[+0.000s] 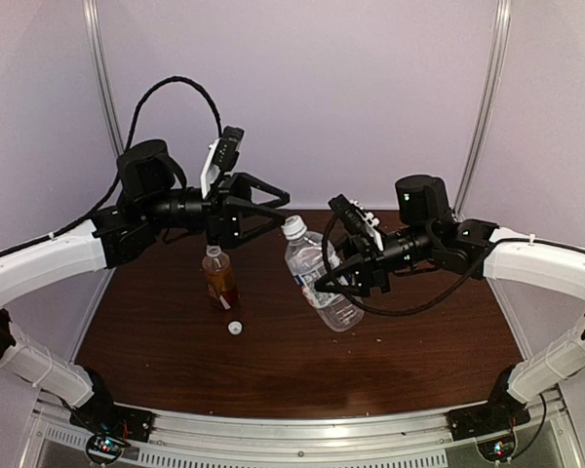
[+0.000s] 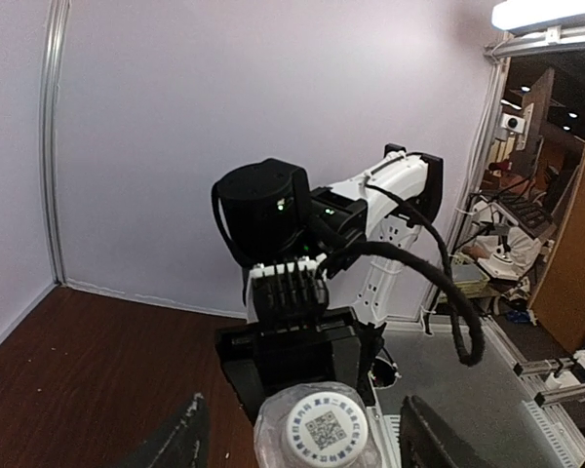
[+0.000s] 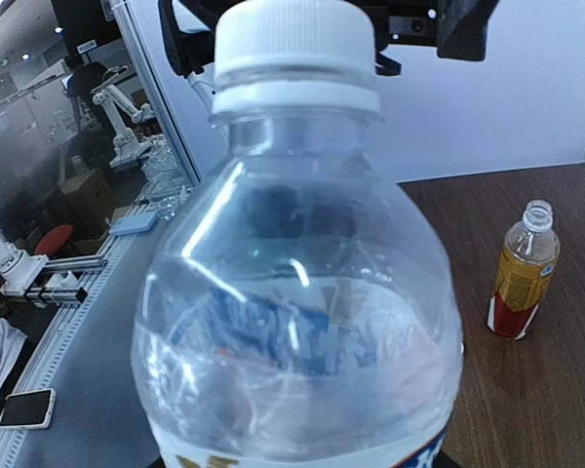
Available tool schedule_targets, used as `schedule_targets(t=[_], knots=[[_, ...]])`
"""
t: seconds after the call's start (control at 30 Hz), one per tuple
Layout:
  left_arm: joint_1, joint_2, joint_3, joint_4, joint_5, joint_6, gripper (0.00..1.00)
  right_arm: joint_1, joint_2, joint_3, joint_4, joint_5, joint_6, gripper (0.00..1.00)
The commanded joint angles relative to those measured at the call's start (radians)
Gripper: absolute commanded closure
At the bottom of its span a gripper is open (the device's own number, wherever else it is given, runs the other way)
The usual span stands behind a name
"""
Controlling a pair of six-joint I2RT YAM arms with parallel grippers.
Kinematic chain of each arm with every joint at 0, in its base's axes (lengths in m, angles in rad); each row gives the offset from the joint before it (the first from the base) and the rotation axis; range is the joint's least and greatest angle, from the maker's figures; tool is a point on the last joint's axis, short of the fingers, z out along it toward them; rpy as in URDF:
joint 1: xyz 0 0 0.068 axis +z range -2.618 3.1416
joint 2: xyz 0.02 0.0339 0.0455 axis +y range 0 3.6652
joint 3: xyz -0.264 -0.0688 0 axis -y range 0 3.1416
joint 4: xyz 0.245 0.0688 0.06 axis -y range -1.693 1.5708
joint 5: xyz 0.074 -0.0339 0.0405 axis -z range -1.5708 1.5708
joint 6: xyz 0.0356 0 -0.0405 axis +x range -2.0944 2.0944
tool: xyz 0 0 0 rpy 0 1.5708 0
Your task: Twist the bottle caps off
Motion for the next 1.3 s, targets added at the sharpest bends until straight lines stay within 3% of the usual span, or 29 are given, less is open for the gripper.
schedule_targets(t=[0.0, 0.13, 0.4, 0.93, 1.1, 1.27], knots=[[0.006, 0.044, -0.004, 0.121, 0.136, -0.028, 0.38, 0.002, 0.009, -0.002, 0.057, -0.111, 0.021, 0.64], [0.004, 0.067, -0.009, 0.168, 0.18, -0.065, 0.46, 0.001, 0.019, -0.002, 0.085, -0.128, 0.043, 0.64], [-0.015, 0.066, -0.035, 0.204, 0.189, -0.075, 0.48, 0.002, 0.036, 0.004, 0.096, -0.126, 0.058, 0.64], [-0.033, 0.057, -0.03, 0.15, 0.125, -0.05, 0.75, 0.002, 0.031, 0.016, 0.089, -0.042, 0.059, 0.65], [-0.045, 0.035, -0.009, 0.037, -0.027, -0.045, 0.91, 0.002, 0.009, 0.028, 0.036, 0.109, 0.045, 0.65], [-0.092, 0.02, 0.034, -0.084, -0.378, -0.132, 0.97, 0.002, -0.009, 0.03, 0.023, 0.31, 0.036, 0.65]])
